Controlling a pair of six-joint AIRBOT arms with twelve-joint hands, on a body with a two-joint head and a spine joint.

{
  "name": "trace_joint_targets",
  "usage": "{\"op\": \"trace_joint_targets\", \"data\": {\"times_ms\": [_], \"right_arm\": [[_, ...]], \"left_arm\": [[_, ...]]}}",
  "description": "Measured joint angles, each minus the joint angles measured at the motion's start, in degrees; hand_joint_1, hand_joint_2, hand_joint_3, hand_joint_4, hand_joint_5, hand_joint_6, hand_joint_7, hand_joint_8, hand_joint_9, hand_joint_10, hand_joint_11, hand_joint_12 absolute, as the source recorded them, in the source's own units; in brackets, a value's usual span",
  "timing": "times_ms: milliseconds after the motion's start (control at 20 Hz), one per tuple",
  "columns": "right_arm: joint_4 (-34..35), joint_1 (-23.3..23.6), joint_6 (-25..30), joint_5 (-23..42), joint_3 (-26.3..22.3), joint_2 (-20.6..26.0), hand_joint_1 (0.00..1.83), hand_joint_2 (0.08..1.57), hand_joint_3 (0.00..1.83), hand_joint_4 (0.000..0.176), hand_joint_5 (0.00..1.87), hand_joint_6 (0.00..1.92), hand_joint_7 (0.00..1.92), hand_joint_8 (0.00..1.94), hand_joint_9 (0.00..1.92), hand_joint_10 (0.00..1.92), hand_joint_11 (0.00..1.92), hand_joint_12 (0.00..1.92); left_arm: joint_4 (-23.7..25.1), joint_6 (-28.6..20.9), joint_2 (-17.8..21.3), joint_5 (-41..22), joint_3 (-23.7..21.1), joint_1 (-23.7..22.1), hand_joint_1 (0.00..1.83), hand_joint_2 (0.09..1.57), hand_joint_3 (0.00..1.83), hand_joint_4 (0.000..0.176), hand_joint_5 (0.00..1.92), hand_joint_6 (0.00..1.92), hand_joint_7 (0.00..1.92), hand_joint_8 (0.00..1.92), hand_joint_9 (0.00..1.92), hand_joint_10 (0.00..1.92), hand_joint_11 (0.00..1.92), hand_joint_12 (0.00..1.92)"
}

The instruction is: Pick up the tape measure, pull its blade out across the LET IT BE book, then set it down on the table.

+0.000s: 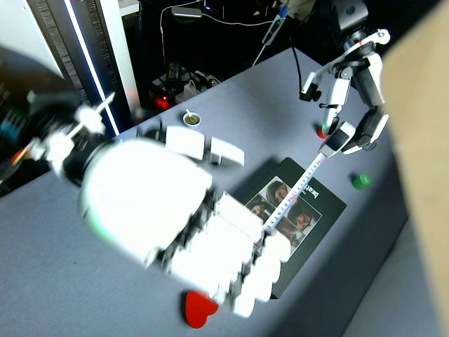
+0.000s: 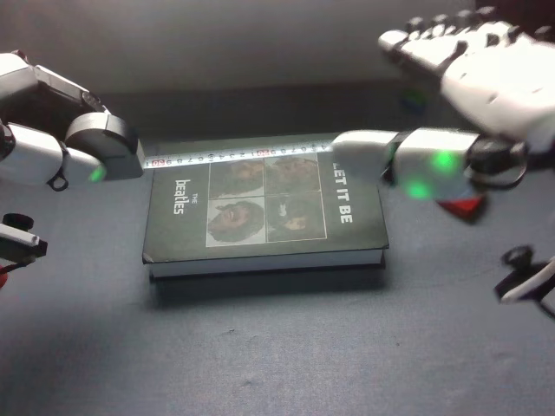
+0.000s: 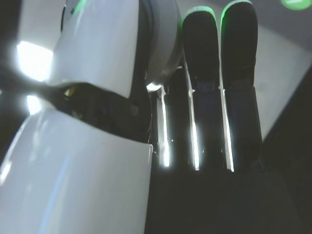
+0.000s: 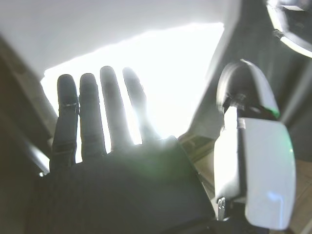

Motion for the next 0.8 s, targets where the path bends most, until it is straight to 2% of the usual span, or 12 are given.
{"op": "trace_joint_targets", "data": {"times_ms": [150,250,400,550,800], "right_arm": [[0.2,1.4,-0.7,2.0,-2.9,-0.8,0.0,0.95,0.0,0.0,0.06,0.0,0.07,0.0,0.06,0.0,0.0,0.42],[1.5,2.1,-0.5,3.6,-4.3,-1.2,0.0,0.94,0.0,0.0,0.07,0.0,0.07,0.0,0.06,0.0,0.0,0.42],[3.2,2.1,0.4,4.2,-5.5,-2.2,0.0,0.94,0.0,0.0,0.09,0.01,0.08,0.0,0.08,0.0,0.0,0.51],[1.8,0.7,1.0,5.1,-5.8,-2.8,0.0,0.96,0.0,0.0,0.1,0.01,0.09,0.01,0.09,0.01,0.0,0.52],[0.6,-0.2,1.6,5.3,-5.7,-3.9,0.0,0.97,0.0,0.0,0.1,0.0,0.1,0.0,0.09,0.0,0.0,0.51]], "left_arm": [[1.2,-3.6,-0.2,0.1,1.7,1.7,1.38,1.11,0.0,0.0,0.93,0.96,0.96,0.93,0.97,1.19,0.87,1.1],[5.7,-9.2,-0.7,0.1,2.7,3.8,1.38,1.11,0.0,0.0,0.93,0.96,0.95,0.94,0.97,1.18,0.87,1.1],[9.4,-13.5,-1.5,1.4,3.7,5.7,1.38,1.11,0.0,0.0,0.93,0.97,0.96,0.94,0.96,1.2,0.84,1.11],[14.5,-19.1,-2.2,1.6,5.4,8.1,1.38,1.11,0.0,0.0,0.93,0.97,0.95,0.94,0.96,1.2,0.85,1.12],[16.0,-22.8,-3.2,1.2,7.9,9.9,1.38,1.11,0.0,0.0,0.93,0.97,0.94,0.95,0.96,1.2,0.85,1.12]]}}
